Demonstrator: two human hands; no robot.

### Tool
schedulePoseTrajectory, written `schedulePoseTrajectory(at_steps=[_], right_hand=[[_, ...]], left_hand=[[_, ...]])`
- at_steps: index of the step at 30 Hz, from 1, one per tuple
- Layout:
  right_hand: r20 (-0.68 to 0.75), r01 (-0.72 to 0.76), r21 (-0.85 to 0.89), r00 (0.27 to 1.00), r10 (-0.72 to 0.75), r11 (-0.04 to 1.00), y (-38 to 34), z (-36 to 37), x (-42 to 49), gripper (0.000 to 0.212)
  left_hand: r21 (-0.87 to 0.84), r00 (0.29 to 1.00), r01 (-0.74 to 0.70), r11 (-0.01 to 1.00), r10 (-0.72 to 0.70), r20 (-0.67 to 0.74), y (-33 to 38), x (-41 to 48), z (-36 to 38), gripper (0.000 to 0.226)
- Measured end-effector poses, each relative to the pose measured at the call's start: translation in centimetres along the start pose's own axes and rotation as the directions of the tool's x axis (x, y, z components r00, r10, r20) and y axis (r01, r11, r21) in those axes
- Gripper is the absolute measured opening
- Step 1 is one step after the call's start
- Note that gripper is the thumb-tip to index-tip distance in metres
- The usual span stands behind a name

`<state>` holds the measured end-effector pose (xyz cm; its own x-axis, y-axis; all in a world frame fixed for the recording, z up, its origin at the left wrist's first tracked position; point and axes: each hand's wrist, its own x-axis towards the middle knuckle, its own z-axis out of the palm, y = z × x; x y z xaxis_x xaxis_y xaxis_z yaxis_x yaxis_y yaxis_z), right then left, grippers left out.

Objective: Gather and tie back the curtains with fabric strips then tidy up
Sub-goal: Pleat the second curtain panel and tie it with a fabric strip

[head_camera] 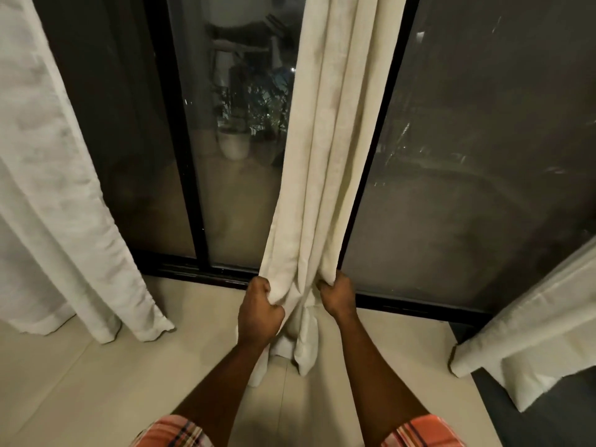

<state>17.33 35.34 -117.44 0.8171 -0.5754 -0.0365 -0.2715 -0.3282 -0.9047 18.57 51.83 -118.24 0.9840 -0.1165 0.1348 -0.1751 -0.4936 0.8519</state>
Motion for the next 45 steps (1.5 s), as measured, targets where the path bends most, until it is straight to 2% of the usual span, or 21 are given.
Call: schedulePoseTrajectory(at_steps=[2,5,6,7,11,14,17,19,21,23,26,30,34,37,45], right_hand=[[0.075,0.000,-0.028,0.997,0.002,1.000,0.4,0.7,0.0,0.029],[0.172,0.025,-0.026,0.985,-0.021,0.999,0.8,1.5,-0.5,0.026],[0.193,0.011,-0.006,0.981,-0.009,1.000,1.0,1.7,-0.7,0.028],[0.203,-0.012,0.024,0.979,0.007,1.000,1.2,1.8,-0.8,0.030],[0.173,-0.090,0.152,0.983,0.063,0.984,1.7,2.0,-1.4,0.031],[0.134,-0.021,0.090,0.991,0.009,0.996,2.0,2.0,-2.0,0.036],[0.107,0.009,-0.020,0.994,-0.007,1.000,2.3,2.1,-3.1,0.034],[0.141,-0.019,-0.121,0.989,0.036,0.993,2.7,2.4,-4.0,0.031],[0.214,-0.031,-0.238,0.973,0.084,0.971,3.8,2.8,-4.9,0.033],[0.253,-0.055,-0.351,0.955,0.152,0.935,5.1,3.2,-5.9,0.039],[0.252,-0.091,-0.480,0.938,0.237,0.872,7.4,3.4,-7.6,0.037],[0.324,-0.072,-0.587,0.892,0.316,0.807,10.4,3.7,-9.4,0.036],[0.406,-0.017,-0.603,0.854,0.325,0.798,10.7,3.6,-10.0,0.052],[0.431,0.020,-0.618,0.844,0.318,0.786,9.1,2.9,-11.0,0.056],[0.418,0.163,-0.698,0.883,0.212,0.697,-2.3,-3.1,-15.3,0.061]], left_hand=[[-0.112,0.991,0.097,0.989,-0.086,0.100,-0.4,0.4,0.8,0.052],[-0.216,0.957,0.187,0.958,-0.129,0.260,-0.7,1.1,2.4,0.097],[-0.241,0.952,0.201,0.949,-0.132,0.277,-0.7,1.1,2.8,0.105],[-0.262,0.956,0.205,0.943,-0.135,0.261,-0.7,0.9,3.2,0.105],[-0.304,0.965,0.252,0.919,-0.215,0.151,0.0,0.6,3.7,0.081],[-0.215,0.956,0.238,0.947,-0.189,0.226,-0.7,0.3,4.3,0.062],[-0.012,0.916,0.163,0.987,-0.147,0.374,-1.1,-0.8,5.0,0.042],[0.168,0.850,0.128,0.978,-0.195,0.490,-1.9,-1.8,5.5,0.046],[0.300,0.774,0.095,0.949,-0.260,0.578,-4.1,-2.4,6.8,0.063],[0.394,0.723,0.089,0.915,-0.332,0.606,-5.9,-3.4,7.6,0.073],[0.525,0.736,0.079,0.848,-0.405,0.543,-5.7,-5.2,5.9,0.061],[0.636,0.724,0.067,0.769,-0.476,0.499,-7.5,-6.4,4.6,0.067],[0.680,0.684,0.074,0.729,-0.533,0.497,-8.0,-6.9,4.1,0.053],[0.686,0.689,0.040,0.726,-0.518,0.508,-6.5,-7.9,3.2,0.046],[0.752,0.763,-0.106,0.651,-0.432,0.481,4.0,-10.1,-4.1,0.053]])
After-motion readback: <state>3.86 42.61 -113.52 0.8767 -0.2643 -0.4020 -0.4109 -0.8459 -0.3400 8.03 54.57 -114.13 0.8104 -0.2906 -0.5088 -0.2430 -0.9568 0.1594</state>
